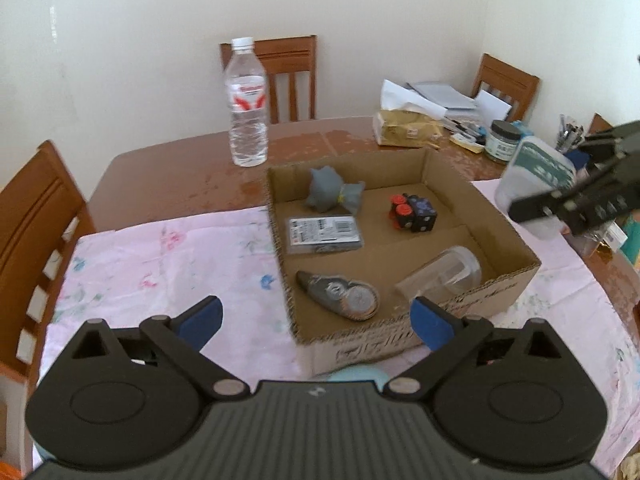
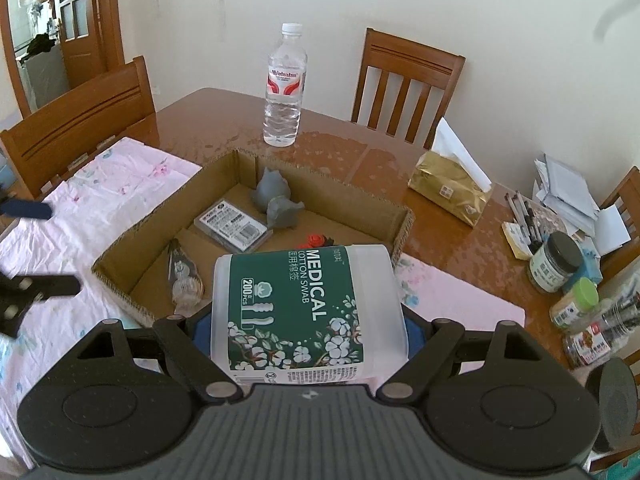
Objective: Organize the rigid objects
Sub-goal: 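Carry both items over the box and open the left tool, then the right tool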
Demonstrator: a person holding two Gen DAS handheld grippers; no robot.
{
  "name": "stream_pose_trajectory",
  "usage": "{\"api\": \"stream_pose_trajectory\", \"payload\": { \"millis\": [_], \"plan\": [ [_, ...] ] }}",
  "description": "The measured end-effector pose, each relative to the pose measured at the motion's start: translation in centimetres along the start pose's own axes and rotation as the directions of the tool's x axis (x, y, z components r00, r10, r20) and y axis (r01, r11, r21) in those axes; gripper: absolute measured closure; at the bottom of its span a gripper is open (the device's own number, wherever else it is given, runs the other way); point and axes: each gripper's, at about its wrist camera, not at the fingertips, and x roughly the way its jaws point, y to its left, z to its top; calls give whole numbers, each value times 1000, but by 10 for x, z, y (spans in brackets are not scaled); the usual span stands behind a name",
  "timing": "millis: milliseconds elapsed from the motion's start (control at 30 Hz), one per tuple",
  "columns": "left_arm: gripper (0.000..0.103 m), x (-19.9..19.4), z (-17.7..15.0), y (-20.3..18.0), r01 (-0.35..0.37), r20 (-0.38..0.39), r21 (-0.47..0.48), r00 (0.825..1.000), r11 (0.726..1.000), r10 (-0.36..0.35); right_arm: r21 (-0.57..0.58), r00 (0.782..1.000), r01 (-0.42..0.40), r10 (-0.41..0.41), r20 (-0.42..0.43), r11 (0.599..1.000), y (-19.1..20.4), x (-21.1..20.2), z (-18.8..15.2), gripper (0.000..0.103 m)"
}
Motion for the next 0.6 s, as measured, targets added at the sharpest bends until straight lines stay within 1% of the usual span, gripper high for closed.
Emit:
{"api": "stream_pose_trajectory", "payload": {
  "millis": [167,300,400,500,533,600],
  "plan": [
    [3,-14,-13,10,-20,17,-33,1000,999,21,18,1000,-1,1,-7,1000,7,21,20,15],
    [3,-23,-24,20,-51,25,-55,998,997,53,31,1000,-5,5,-18,999,18,41,33,15],
    [3,-29,-31,27,-70,38,-69,997,995,73,33,1000,2,-1,-28,999,28,55,42,15],
    [3,-32,-37,34,-74,39,-85,996,994,78,37,999,15,-14,-30,999,37,66,48,15],
    [3,-32,-39,36,-72,36,-91,996,993,75,39,999,22,-21,-33,999,39,69,49,15],
    [3,-32,-43,41,-71,32,-100,997,992,74,30,999,30,-30,-25,999,44,72,50,8]
  ]
}}
